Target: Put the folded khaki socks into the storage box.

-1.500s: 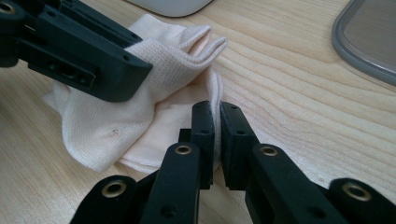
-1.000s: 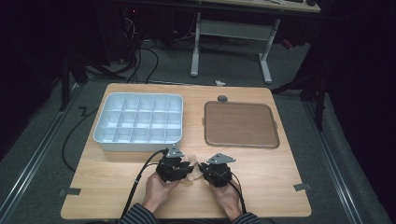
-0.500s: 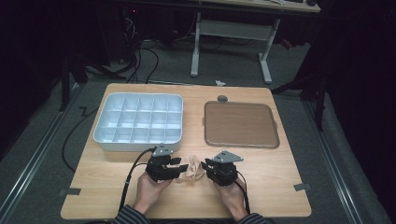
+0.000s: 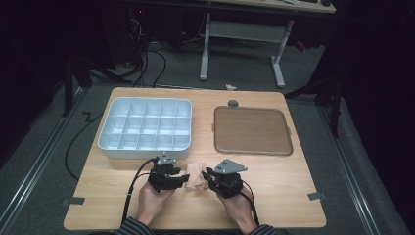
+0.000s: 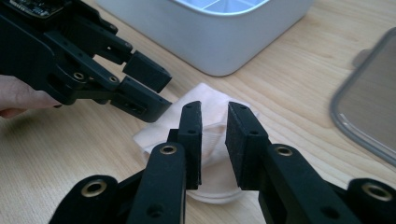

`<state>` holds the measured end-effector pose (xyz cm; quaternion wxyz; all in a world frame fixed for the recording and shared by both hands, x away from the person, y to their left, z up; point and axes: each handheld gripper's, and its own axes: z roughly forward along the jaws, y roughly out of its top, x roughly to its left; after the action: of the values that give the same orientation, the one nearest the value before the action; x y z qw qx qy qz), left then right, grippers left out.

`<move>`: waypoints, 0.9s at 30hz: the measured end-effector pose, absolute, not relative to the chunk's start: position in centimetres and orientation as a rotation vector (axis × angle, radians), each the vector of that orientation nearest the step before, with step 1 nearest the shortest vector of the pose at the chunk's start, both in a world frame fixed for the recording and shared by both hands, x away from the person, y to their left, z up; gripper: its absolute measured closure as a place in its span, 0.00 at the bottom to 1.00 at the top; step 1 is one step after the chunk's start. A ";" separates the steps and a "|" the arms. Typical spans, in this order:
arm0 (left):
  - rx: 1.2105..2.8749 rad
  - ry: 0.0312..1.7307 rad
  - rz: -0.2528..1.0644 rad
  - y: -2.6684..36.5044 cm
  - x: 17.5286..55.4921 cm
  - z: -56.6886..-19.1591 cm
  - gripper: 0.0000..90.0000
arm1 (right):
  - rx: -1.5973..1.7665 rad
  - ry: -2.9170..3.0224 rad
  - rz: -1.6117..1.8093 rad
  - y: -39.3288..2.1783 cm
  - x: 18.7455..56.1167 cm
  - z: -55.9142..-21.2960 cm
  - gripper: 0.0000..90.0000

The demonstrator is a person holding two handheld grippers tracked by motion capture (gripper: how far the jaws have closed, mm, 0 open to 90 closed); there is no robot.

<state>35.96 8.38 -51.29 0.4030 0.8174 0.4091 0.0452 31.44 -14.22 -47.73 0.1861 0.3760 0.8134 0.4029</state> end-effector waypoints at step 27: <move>2.151 1.013 0.234 6.9 35.3 -52.4 0.56 | 1.181 2.276 1.037 -15.7 32.8 -50.4 0.96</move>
<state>35.32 6.90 -52.36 0.3672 0.8374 0.3945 0.0912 32.84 -15.69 -50.36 0.1869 0.4194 0.8083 0.3684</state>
